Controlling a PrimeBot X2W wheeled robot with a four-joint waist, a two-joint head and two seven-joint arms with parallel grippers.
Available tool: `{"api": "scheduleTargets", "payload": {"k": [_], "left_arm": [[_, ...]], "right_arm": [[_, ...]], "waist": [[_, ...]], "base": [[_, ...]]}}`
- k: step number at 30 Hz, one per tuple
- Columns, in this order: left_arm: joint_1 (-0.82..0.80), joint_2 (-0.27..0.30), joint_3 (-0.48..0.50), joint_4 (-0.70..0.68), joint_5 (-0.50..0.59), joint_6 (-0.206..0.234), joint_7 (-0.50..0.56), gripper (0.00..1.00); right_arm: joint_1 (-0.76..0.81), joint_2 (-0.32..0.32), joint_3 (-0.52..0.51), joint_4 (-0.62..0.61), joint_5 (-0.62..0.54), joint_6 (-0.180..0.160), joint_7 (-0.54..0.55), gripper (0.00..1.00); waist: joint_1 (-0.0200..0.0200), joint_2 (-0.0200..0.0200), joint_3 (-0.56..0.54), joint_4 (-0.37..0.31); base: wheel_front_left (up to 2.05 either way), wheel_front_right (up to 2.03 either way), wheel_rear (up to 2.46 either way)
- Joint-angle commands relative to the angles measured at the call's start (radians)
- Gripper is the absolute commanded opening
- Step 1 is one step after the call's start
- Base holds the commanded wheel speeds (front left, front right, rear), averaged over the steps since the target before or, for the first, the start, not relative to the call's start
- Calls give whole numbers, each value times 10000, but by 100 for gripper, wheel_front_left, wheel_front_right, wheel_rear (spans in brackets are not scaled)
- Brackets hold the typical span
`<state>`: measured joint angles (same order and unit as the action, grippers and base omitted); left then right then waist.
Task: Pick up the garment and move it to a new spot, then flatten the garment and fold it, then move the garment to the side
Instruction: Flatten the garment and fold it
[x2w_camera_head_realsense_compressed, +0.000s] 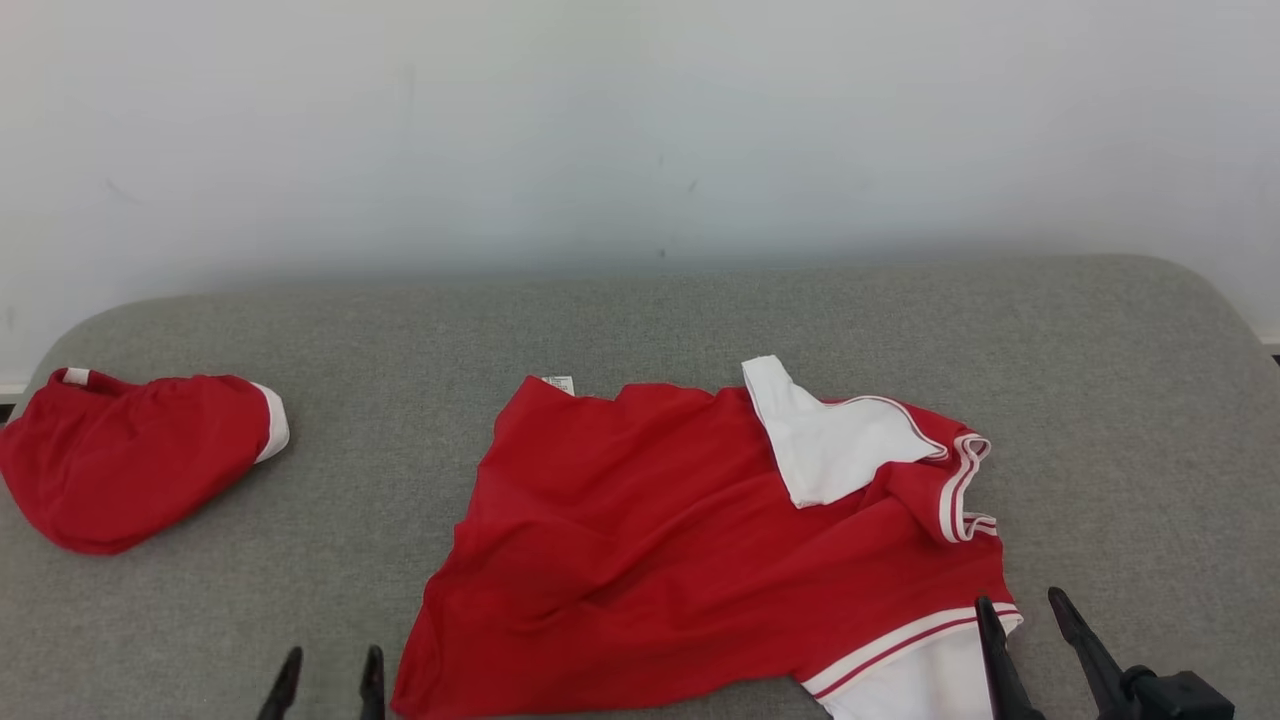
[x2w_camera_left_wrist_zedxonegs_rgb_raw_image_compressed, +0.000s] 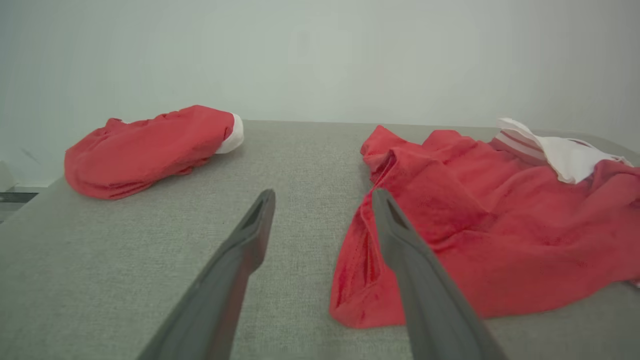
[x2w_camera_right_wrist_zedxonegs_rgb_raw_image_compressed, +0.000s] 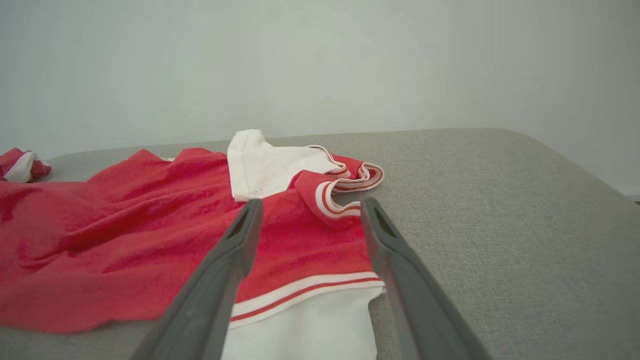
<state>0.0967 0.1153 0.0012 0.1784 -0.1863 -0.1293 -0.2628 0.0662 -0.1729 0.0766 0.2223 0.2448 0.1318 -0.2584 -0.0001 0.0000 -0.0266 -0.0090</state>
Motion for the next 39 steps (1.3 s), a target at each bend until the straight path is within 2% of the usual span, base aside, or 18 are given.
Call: {"api": "scheduleTargets", "payload": {"k": [1,10,20,27,28,29,30,31,35,39], "left_arm": [[-180,67,-295,321,-66,-9,-31,100],[-801,397,-1455,2327,-541,-1,-31,100],[-1979,536,-1764,4348,-1195,-2,-31,100],[-2448,319,-2003,5117,-1509,-6,-22,100],[-2476,275,-2069,5215,-1589,-6,-22,100],[-2511,213,-2215,5319,-1663,-9,-19,72],[-2566,181,-2293,5380,-1805,-11,-19,27],[-2590,187,-2414,5436,-1907,-11,-19,0],[-2531,308,-2633,5217,-2067,-6,-20,0],[-2421,495,-2425,4343,-2044,-3,-30,0]], "right_arm": [[-50,-115,10,276,93,-23,9,100],[-137,-149,-156,1770,186,-23,171,100],[-543,174,6,3368,172,-23,127,100],[-753,528,617,4405,421,-2,312,100],[-783,582,728,4521,507,1,399,79],[-812,618,840,4627,611,3,455,44],[-838,611,927,4710,696,4,474,1],[-876,605,1009,4757,779,4,455,0],[-1141,541,1309,4582,1028,1,255,0],[-1350,447,1411,3768,1231,1,15,0]], "waist": [[1,0,72,-29],[1,0,460,-132],[1,0,1019,-250],[1,0,1125,-272],[1,0,1120,-277],[1,0,1109,-285],[1,0,1101,-292],[1,0,1086,-301],[1,0,1045,-351],[1,0,1018,-351]], "base": [[0,0,0],[0,0,0],[0,0,0],[0,0,0],[0,0,0],[0,0,0],[0,0,0],[0,0,0],[0,0,0],[0,0,0]]}}
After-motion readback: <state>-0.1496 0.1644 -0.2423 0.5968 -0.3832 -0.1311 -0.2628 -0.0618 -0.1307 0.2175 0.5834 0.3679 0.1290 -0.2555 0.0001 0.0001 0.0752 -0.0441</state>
